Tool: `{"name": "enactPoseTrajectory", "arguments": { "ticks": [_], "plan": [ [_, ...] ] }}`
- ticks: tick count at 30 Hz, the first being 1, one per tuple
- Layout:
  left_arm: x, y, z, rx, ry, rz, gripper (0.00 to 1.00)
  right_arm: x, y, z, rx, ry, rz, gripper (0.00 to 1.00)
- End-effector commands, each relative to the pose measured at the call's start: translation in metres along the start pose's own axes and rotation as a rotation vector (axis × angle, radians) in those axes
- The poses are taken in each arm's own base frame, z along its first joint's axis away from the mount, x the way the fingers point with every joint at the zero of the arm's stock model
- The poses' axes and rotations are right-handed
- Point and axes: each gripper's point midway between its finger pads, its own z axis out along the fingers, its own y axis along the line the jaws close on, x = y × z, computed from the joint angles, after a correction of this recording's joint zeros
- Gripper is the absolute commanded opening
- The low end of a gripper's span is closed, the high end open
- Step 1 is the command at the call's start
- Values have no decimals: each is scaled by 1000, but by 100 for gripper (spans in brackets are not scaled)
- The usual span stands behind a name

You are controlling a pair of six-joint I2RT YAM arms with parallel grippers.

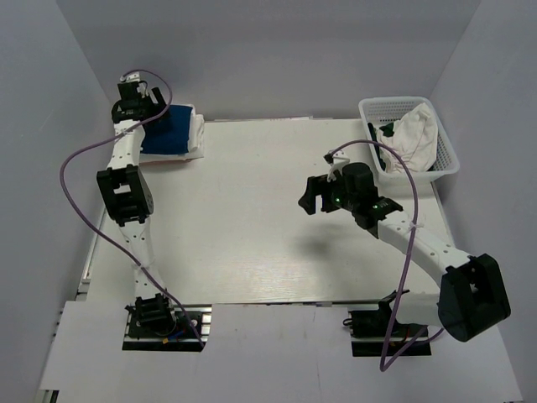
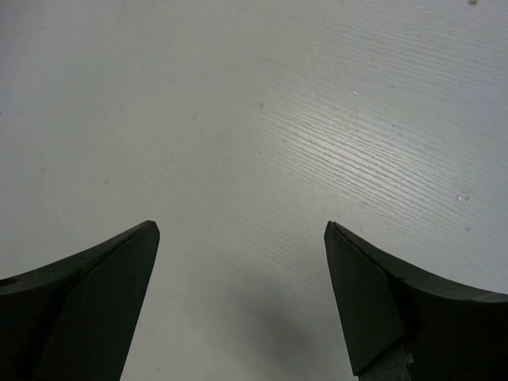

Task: Fold and stack the t-shirts
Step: Put the neatly folded tshirt into the corner of the board with the left arm

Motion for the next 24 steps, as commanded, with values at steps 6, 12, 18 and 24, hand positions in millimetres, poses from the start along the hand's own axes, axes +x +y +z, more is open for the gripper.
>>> {"name": "enactPoseTrajectory", "arguments": {
  "ticks": [6, 12, 18, 24],
  "plan": [
    [-51, 27, -9, 49, -131, -60, 99, -27, 1, 1, 17, -41, -23, 90],
    [-81, 50, -20, 41, -213, -70, 99, -22, 0, 10, 16, 5, -17, 90],
    [-59, 73, 9, 40, -175, -139, 99, -26, -1, 18, 21, 37, -11, 90],
    [-65, 75, 0, 45, -172, -176, 99, -37, 6, 15, -4, 51, -21, 90]
  ]
}}
